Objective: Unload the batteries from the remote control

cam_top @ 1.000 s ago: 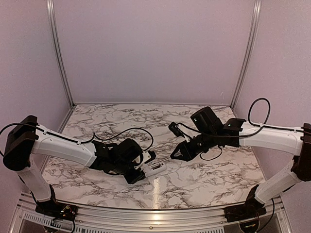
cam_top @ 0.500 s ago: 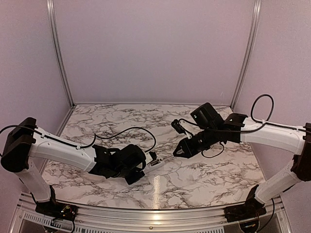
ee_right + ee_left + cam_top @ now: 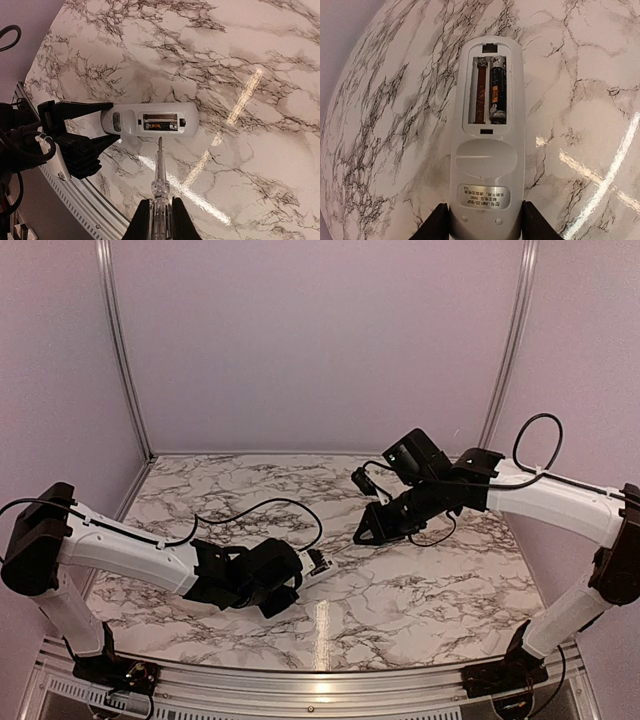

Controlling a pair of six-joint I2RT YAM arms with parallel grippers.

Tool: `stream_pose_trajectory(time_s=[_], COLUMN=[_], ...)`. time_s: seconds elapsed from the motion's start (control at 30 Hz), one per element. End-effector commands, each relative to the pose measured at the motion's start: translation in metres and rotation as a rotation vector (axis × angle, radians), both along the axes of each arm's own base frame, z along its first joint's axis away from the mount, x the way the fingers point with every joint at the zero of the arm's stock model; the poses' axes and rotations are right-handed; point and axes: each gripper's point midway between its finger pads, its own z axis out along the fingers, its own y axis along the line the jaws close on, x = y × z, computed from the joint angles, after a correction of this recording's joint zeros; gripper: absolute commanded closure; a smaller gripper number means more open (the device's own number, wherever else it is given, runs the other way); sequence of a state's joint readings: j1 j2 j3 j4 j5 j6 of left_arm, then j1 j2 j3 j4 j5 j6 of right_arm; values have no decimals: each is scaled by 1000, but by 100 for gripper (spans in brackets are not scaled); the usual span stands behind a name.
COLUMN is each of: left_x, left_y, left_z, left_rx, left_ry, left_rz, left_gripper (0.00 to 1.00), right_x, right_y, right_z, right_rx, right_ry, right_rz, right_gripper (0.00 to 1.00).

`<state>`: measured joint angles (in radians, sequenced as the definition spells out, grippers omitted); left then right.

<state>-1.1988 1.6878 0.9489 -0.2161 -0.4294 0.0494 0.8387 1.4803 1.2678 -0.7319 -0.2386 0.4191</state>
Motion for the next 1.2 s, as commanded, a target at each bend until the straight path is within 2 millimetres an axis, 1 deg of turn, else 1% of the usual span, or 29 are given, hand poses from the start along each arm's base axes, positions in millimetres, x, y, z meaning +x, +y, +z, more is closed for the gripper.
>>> stream_pose_trajectory(time_s=[0.0,0.17,0.23,0.33,0.4,0.53,0.6,0.67,0.7,0.77,0.97,1.1,1.17], left_x=[3,6,4,-7,-20,-33,-33,-31,-29,-29,-21,-17,-16], left_y=[-17,-20,-23,-32,-38,-39,-36,-33,-32,-31,-26,-22,-21], left_z=[32,38,39,37,33,27,27,29,28,27,33,39,44], left_rx=[-119,-114,-114,-133,-145,-143,-144,-131,-117,-80,-13,18,23], left_ry=[-51,-86,-83,-43,9,65,56,30,16,-14,-97,-138,-158], left_rz=[-14,-27,-46,-125,-197,-247,-240,-230,-227,-235,-252,-261,-272], left_gripper=[100,100,100,100,100,100,100,100,100,100,100,100,100], right_x=[1,-9,-10,-8,-8,-15,-23,-29,-31,-36,-44,-52,-50], right_y=[-5,-6,-6,-8,-11,-11,-8,-9,-10,-8,-1,6,5], right_z=[14,13,17,21,18,8,3,-3,-8,-11,-8,-11,-11], right_rx=[-29,-46,-43,-40,-52,-59,-45,-55,-71,-74,-41,-24,-32], right_ry=[20,82,83,67,61,75,100,122,133,141,119,155,136], right_rz=[-53,-47,-46,-53,-54,-17,28,58,72,109,214,280,296], right_gripper=[100,100,100,100,100,100,100,100,100,100,100,100,100])
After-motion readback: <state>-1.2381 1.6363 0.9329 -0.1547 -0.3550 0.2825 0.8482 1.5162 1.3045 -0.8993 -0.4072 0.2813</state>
